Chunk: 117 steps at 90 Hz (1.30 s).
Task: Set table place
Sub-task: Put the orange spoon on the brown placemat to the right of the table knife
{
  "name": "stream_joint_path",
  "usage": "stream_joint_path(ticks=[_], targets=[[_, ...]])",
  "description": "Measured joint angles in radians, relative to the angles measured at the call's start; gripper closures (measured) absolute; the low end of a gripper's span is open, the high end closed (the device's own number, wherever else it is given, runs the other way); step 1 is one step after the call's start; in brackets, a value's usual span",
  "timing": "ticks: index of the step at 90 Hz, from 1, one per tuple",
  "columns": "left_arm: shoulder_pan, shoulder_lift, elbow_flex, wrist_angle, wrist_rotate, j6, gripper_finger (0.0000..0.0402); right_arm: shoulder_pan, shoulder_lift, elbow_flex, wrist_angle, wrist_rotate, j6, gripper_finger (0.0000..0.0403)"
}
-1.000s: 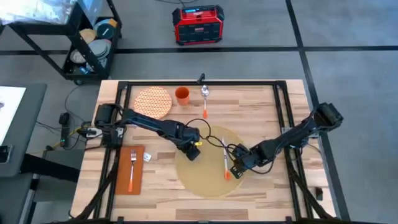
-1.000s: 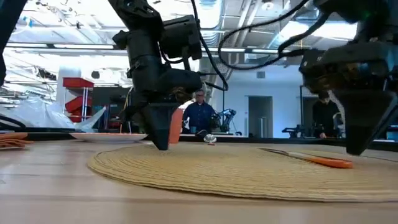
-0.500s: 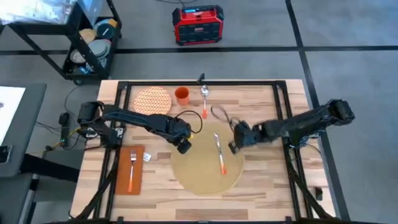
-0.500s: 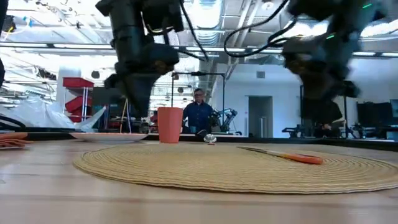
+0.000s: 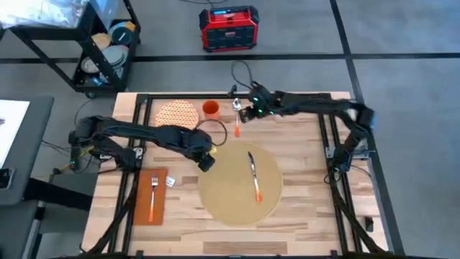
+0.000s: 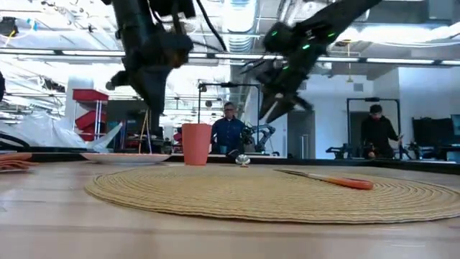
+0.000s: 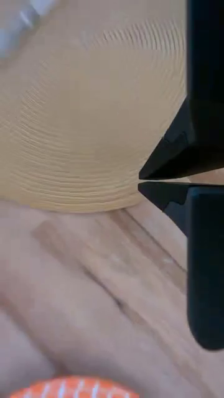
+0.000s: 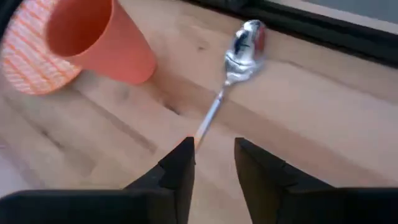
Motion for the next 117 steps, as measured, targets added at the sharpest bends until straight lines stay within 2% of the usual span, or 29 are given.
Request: stream_joint_path(ticks=[21, 43, 68, 93, 117], targets=[[0.073, -0.305, -0.153, 0.099, -0.003, -0.056, 0.0402, -0.006, 0.246, 0.268, -0.146, -0.004, 0.005, 0.0263], [0.156, -0.494, -0.241, 0.141, -0.016, -0.093, 0.0402, -0.008, 0.357, 0.379, -0.233, -0.059, 0.066, 0.0248], [0.214, -0.538, -0.252, 0.131, -0.015, -0.033, 0.0402, -0.018, 0.391, 0.39, -0.351, -0.088, 0.121, 0.0239], [0.24, -0.538, -0.252, 0.13, -0.015, 0.024, 0.0402, -0.037, 0.403, 0.391, -0.323, -0.089, 0.124, 0.024], [0.265, -0.538, -0.251, 0.119, -0.016, 0.036, 0.0402, -0.048, 0.407, 0.391, -0.295, -0.154, 0.162, 0.0256]])
